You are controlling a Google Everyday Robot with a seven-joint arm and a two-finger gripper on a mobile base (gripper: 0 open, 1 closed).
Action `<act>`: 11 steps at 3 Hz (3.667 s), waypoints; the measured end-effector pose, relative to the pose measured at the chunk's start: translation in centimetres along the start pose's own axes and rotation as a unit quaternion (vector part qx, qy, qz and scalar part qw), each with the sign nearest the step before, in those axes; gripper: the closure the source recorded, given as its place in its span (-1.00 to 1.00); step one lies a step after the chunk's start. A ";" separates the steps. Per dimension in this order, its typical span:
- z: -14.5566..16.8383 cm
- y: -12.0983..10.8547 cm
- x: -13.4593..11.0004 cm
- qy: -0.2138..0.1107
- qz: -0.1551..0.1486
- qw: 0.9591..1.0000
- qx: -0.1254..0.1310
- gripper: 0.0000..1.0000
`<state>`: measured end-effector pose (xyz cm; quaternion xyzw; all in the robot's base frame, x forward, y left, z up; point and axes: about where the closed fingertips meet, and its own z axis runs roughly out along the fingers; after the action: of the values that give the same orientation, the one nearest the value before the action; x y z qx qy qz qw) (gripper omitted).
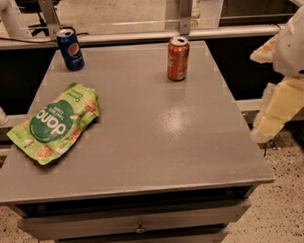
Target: Pick green rice chip bag
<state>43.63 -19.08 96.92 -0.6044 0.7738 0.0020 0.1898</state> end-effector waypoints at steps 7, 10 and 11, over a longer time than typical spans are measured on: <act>16.8 2.6 -25.9 -0.317 -0.001 0.948 -0.045 -1.00; 23.9 -1.5 -32.7 -0.383 -0.001 0.923 -0.043 -0.65; 23.9 -2.2 -33.2 -0.387 0.001 0.921 -0.043 -0.19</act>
Offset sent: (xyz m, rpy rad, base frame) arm 0.0399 0.2001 -0.0295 0.4363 -0.0767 0.2139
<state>59.18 16.93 85.05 -0.5633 0.6395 0.2695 0.4485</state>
